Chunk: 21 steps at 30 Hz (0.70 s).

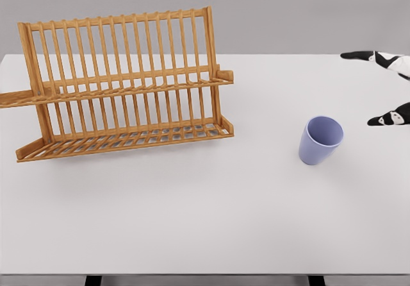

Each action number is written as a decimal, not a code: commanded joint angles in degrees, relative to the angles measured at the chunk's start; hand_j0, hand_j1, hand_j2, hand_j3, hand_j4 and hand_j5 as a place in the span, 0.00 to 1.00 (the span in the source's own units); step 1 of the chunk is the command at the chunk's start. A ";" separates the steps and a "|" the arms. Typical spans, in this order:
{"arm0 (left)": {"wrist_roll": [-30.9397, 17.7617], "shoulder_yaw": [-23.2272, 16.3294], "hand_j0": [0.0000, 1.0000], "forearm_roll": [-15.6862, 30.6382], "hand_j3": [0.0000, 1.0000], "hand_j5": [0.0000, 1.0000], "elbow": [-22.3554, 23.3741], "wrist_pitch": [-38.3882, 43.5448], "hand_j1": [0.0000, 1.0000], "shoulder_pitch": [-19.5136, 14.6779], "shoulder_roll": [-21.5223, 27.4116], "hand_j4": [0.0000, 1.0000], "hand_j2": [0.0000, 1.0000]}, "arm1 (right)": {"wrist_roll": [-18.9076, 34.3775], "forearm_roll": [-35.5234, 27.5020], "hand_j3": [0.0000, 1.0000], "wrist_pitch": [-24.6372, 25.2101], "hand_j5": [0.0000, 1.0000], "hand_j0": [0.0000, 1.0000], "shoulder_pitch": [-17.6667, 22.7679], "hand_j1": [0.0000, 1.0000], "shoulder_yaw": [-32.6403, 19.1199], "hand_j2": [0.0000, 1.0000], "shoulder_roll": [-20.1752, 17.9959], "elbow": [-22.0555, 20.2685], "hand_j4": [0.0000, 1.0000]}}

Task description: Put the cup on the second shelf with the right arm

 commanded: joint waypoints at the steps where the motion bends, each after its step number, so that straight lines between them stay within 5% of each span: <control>1: 0.01 0.00 1.00 0.01 1.00 1.00 0.00 0.00 1.00 0.00 0.00 1.00 1.00 | 0.00 -1.26 1.00 5.79 1.00 1.00 0.00 1.00 -1.51 1.00 9.86 3.22 1.00; 10: -0.08 0.00 1.00 0.01 1.00 1.00 0.00 0.00 1.00 0.00 0.00 1.00 1.00 | 0.00 -10.66 1.00 8.25 1.00 1.00 1.93 1.00 -2.30 1.00 10.21 9.64 1.00; 21: 0.01 0.00 1.00 0.01 1.00 1.00 0.00 0.00 1.00 0.00 0.00 1.00 1.00 | 0.00 -16.29 1.00 1.92 1.00 1.00 7.38 1.00 -1.69 1.00 9.60 13.51 1.00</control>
